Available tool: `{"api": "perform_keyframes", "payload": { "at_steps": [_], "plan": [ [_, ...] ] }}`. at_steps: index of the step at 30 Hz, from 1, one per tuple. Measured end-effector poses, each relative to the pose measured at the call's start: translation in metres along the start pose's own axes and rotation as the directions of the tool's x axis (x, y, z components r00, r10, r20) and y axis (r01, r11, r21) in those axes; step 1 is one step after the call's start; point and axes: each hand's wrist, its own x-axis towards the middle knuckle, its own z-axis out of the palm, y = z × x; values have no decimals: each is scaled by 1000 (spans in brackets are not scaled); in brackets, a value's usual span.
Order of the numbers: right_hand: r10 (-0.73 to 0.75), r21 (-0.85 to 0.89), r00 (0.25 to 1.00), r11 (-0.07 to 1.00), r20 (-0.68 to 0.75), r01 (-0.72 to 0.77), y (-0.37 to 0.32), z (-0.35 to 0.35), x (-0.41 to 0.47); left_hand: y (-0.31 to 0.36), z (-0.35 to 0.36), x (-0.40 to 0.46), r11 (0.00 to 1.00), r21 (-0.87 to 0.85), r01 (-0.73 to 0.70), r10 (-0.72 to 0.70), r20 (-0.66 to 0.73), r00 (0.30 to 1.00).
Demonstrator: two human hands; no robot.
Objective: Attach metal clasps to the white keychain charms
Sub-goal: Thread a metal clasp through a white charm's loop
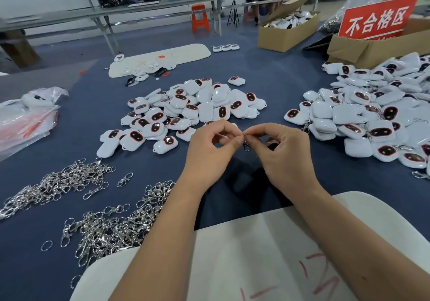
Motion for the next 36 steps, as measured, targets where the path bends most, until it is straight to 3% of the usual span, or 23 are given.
{"api": "perform_keyframes", "payload": {
  "at_steps": [8,12,15,18,24,30,36],
  "plan": [
    [-178,-123,984,977,-31,173,-3,0,-2,0,-5,-1,1000,1,-10,10,20,1000],
    [-47,-8,998,999,-43,47,0,0,-1,-1,-1,-1,1000,3,-23,23,-18,1000],
    [64,84,997,994,39,-67,2,-2,3,-1,1,0,1000,0,-25,25,-46,999],
    [55,106,987,992,150,-71,2,-2,4,0,1,0,999,-27,-45,44,-58,997],
    [90,270,988,955,126,-121,7,-5,5,1,-2,0,995,-84,-55,51,-48,998],
    [93,195,994,975,60,-103,7,-1,4,-2,-2,0,994,-97,-45,43,-19,999],
    [-33,-19,999,999,30,34,1,-1,0,-1,-2,-1,999,-46,-15,16,20,1000]
  ]
}}
